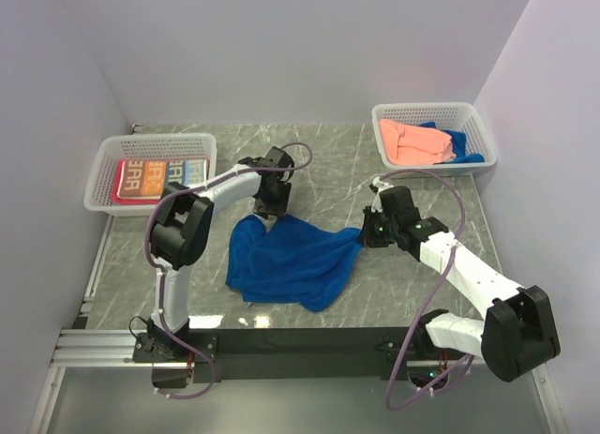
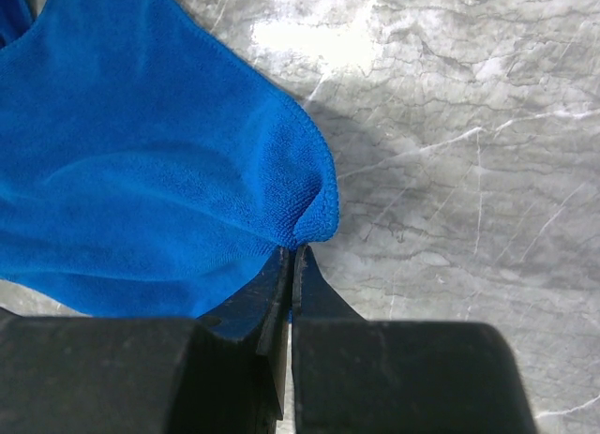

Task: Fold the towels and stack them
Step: Flatten out the crumpled towel

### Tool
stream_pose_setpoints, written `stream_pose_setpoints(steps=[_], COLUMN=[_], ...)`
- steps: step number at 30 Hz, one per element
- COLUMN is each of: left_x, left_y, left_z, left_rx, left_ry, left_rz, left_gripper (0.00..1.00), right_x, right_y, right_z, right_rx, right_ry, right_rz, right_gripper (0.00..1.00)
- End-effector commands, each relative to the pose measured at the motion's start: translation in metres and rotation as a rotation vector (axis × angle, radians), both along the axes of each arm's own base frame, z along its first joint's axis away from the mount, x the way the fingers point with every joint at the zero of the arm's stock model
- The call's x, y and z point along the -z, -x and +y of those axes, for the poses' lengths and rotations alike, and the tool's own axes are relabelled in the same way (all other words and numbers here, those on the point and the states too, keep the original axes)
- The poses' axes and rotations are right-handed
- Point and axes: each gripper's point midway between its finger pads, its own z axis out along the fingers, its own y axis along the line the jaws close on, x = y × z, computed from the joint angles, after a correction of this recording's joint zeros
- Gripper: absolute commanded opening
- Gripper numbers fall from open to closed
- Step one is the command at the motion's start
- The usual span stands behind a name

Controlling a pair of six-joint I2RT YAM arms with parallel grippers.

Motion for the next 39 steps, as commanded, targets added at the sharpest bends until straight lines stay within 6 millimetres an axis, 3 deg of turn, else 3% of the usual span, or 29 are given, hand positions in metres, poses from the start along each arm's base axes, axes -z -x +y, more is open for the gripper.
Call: stream_pose_setpoints(steps=[1,8,19,21,24,25,27,30,32,33,35,36,38,39], left_x=[-0.018,0.001,0.024,0.032,0.041,0.039,0.036,0.002,-0.046,-0.066,-0.13,-0.152,-0.206,-0.244], left_y=[-0.024,-0.024,-0.005,0.001,0.01,0.008,0.006,-0.009,-0.029,-0.037,-0.057,-0.063,-0.074,-0.08], left_z=[-0.018,-0.033,-0.037,-0.034,-0.031,-0.03,-0.022,-0.017,-0.013,-0.01,-0.001,0.006,0.021,0.023], left_rx=[0.051,0.094,0.103,0.096,0.084,0.081,0.065,0.047,0.005,-0.009,-0.06,-0.073,-0.134,-0.154], left_ry=[0.047,0.049,0.028,0.021,0.013,0.015,-0.015,-0.028,-0.037,-0.041,-0.068,-0.09,-0.112,-0.094], left_rz=[-0.084,-0.065,-0.013,0.003,0.026,0.013,-0.017,-0.113,-0.232,-0.279,-0.436,-0.493,-0.627,-0.709], left_gripper=[0.49,0.44,0.41,0.34,0.14,0.02,0.01,0.01,0.01,0.01,0.01,0.01,0.01,0.01], right_x=[-0.007,-0.005,-0.005,-0.006,-0.008,-0.008,-0.012,-0.026,-0.04,-0.057,-0.077,-0.101,-0.125,-0.15], right_y=[-0.001,-0.001,0.001,0.002,0.0,0.0,-0.003,-0.013,-0.024,-0.034,-0.048,-0.06,-0.073,-0.086], right_z=[0.001,0.003,0.002,0.002,0.002,0.002,0.002,0.0,-0.002,0.0,-0.001,0.001,0.0,0.0], right_rx=[-0.019,-0.021,-0.02,-0.019,-0.019,-0.014,-0.013,0.002,0.017,0.022,0.033,0.04,0.052,0.068], right_ry=[-0.016,-0.023,-0.025,-0.026,-0.028,-0.028,-0.028,-0.01,0.007,0.0,0.016,0.01,0.015,0.018], right_rz=[-0.04,-0.033,-0.037,-0.038,-0.048,-0.047,-0.062,-0.096,-0.135,-0.17,-0.226,-0.285,-0.344,-0.405], right_gripper=[0.01,0.01,0.01,0.01,0.0,0.01,0.0,0.0,0.0,0.0,0.0,0.0,0.0,0.0])
